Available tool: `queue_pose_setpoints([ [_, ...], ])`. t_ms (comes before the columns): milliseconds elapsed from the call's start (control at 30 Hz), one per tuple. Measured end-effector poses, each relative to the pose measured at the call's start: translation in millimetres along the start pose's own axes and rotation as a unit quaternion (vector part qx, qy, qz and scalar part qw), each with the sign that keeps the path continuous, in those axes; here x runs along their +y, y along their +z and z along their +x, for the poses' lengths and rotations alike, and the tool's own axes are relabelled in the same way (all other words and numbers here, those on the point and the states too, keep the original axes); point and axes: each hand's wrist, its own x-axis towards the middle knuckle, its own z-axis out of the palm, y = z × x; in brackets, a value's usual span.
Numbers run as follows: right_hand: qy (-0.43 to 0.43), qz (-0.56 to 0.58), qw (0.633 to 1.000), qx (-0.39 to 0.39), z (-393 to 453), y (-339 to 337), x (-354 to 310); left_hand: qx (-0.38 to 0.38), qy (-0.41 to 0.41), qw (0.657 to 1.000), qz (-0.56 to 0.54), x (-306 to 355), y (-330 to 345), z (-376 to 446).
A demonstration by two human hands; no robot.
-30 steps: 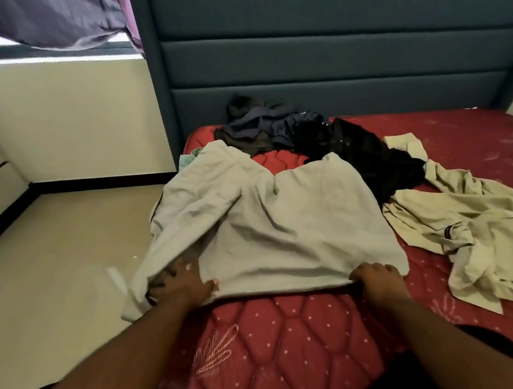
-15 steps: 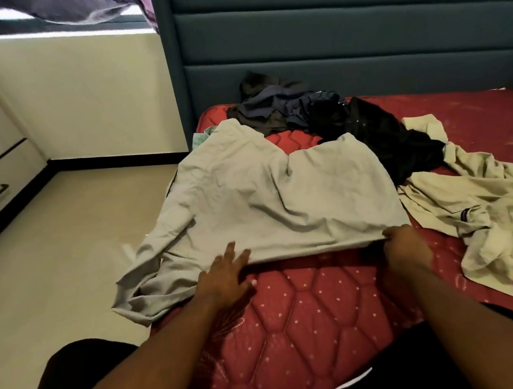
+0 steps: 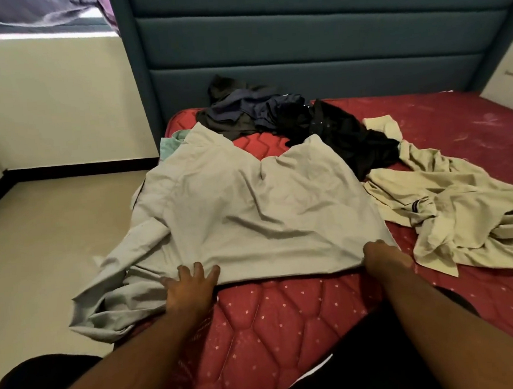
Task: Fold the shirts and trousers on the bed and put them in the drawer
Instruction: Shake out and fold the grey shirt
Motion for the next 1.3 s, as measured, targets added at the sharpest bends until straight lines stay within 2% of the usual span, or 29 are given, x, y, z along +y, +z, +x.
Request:
queue_pose_setpoints([
  [100, -0.121, -0.045, 0.990, 0.051, -8, -4, -23, -0.071, -0.006, 0.995, -0.064, 1, -2, 2],
  [133, -0.170, -0.036, 0.984, 0.040, -11, -1, -32, -0.085, -0.004, 0.993, -0.079, 0, -5, 3],
  [200, -0.231, -0.006, 0.972, -0.031, -16, 7, -43, -0.096, 0.003, 0.992, -0.083, -2, -8, 3],
  [233, -0.240, -0.002, 0.969, -0.059, -18, 9, -44, -0.097, 0.010, 0.992, -0.076, -2, -9, 2],
  [300, -0.234, -0.019, 0.970, -0.060, -19, 8, -40, -0.104, 0.020, 0.993, -0.053, 1, -5, -5],
  [400, -0.222, -0.095, 0.969, 0.047, -19, 2, -37, -0.102, 0.014, 0.992, -0.076, 4, 2, -17],
  [467, -0.214, -0.113, 0.958, 0.156, -19, 0, -39, -0.059, -0.004, 0.993, -0.098, -7, 1, -24],
  [533, -0.195, -0.103, 0.947, 0.234, -20, -5, -41, 0.002, -0.033, 0.995, -0.095, -23, -1, -27],
  [567, -0.183, -0.097, 0.946, 0.249, -20, -8, -41, 0.022, -0.062, 0.993, -0.100, -30, -4, -27],
  [633, -0.158, -0.093, 0.956, 0.229, -19, -16, -44, 0.049, -0.119, 0.982, -0.141, -42, -14, -20],
  [667, -0.146, -0.074, 0.965, 0.205, -18, -20, -46, 0.065, -0.132, 0.975, -0.167, -46, -19, -14],
  [733, -0.115, 0.042, 0.978, 0.170, -16, -32, -51, 0.121, -0.127, 0.948, -0.265, -55, -30, -2],
  [800, -0.070, 0.244, 0.952, 0.170, -6, -49, -52, 0.128, -0.075, 0.911, -0.384, -71, -48, 8],
  [833, -0.048, 0.336, 0.924, 0.174, -2, -59, -49, 0.083, -0.030, 0.921, -0.380, -80, -57, 10],
  [900, -0.056, 0.426, 0.880, 0.204, 1, -84, -43, -0.005, 0.024, 0.970, -0.243, -94, -71, 13],
  [967, -0.119, 0.398, 0.879, 0.234, 5, -104, -40, -0.018, -0.021, 0.990, -0.140, -109, -78, 21],
  [1000, -0.145, 0.376, 0.883, 0.240, 6, -114, -40, 0.004, -0.075, 0.985, -0.157, -113, -85, 25],
  [1033, -0.155, 0.366, 0.885, 0.244, 7, -126, -42, 0.049, -0.141, 0.963, -0.224, -116, -100, 30],
  [1067, -0.157, 0.363, 0.885, 0.247, 7, -137, -45, 0.117, -0.214, 0.915, -0.322, -120, -118, 35],
  [1133, -0.159, 0.375, 0.868, 0.283, 11, -157, -50, 0.286, -0.306, 0.754, -0.505, -120, -160, 43],
  [1167, -0.156, 0.391, 0.853, 0.309, 12, -170, -52, 0.368, -0.318, 0.672, -0.558, -119, -180, 44],
  [1200, -0.152, 0.401, 0.844, 0.322, 12, -177, -52, 0.425, -0.310, 0.619, -0.583, -119, -189, 44],
  [1233, -0.145, 0.385, 0.850, 0.328, 14, -184, -50, 0.438, -0.274, 0.613, -0.598, -119, -194, 43],
  [1267, -0.142, 0.327, 0.882, 0.308, 14, -191, -46, 0.409, -0.210, 0.674, -0.578, -123, -192, 45],
  [1300, -0.139, 0.239, 0.929, 0.245, 14, -194, -40, 0.315, -0.126, 0.797, -0.500, -129, -189, 42],
])
